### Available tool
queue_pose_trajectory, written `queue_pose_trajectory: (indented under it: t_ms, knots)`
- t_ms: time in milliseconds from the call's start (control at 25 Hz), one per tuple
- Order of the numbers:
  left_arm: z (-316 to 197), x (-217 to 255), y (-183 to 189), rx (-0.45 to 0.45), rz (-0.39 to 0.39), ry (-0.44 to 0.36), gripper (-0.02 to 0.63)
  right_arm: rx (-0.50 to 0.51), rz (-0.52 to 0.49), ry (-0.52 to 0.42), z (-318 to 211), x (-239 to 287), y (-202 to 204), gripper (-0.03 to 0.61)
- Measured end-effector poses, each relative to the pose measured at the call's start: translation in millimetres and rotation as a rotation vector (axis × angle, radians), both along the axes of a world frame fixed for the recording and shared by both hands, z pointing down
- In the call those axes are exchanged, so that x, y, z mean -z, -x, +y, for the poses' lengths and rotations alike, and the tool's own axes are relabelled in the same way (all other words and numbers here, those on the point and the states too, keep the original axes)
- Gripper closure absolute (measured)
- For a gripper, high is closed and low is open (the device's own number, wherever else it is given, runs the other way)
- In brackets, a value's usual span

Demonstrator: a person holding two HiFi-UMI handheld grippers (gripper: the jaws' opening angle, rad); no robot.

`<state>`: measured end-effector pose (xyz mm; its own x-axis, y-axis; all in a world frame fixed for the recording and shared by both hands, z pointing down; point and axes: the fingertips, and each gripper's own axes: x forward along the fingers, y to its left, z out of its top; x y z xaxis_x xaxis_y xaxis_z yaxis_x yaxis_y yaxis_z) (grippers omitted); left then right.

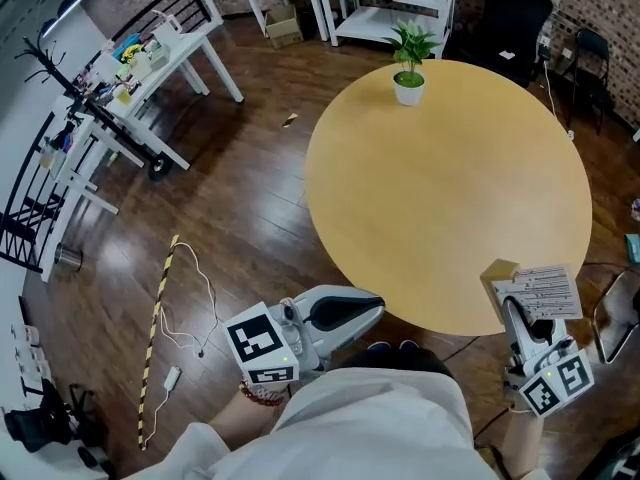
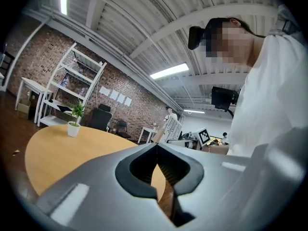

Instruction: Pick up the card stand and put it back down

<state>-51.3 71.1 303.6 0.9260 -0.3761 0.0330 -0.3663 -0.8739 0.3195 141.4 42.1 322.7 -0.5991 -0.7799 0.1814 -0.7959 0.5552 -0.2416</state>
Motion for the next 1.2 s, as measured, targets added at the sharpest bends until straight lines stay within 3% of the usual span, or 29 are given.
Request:
queue_pose_trajectory:
  t_ms: [200,360,560,680,920,1200]
  knots:
    - [-31,-14,29,0.100,-0.015,0.028,0.614,-0.056,-0.040,0.031,-34,-26,-7,0.434]
    - [-66,-17,33,0.172,0.001,0.061,0.614,-0.053,0.006,0.050,-91,-50,-28,0.434]
    - [-121,-10,7,0.196,0.037,0.117,0.614,0.010,0.126,0.069,-193,-104,-46,0.436]
    - [-180,6,-5,0.202,0.048,0.123,0.614,0.074,0.170,0.123,-265,-144,-42,0.434]
    - [-230,-3,-26,0.248,-0.012,0.143,0.614,0.165,0.254,0.216,-345,-206,-36,0.436]
    - [-236,-68,23,0.401,-0.002,0.279,0.614,0.262,0.362,0.205,-382,-251,4,0.434]
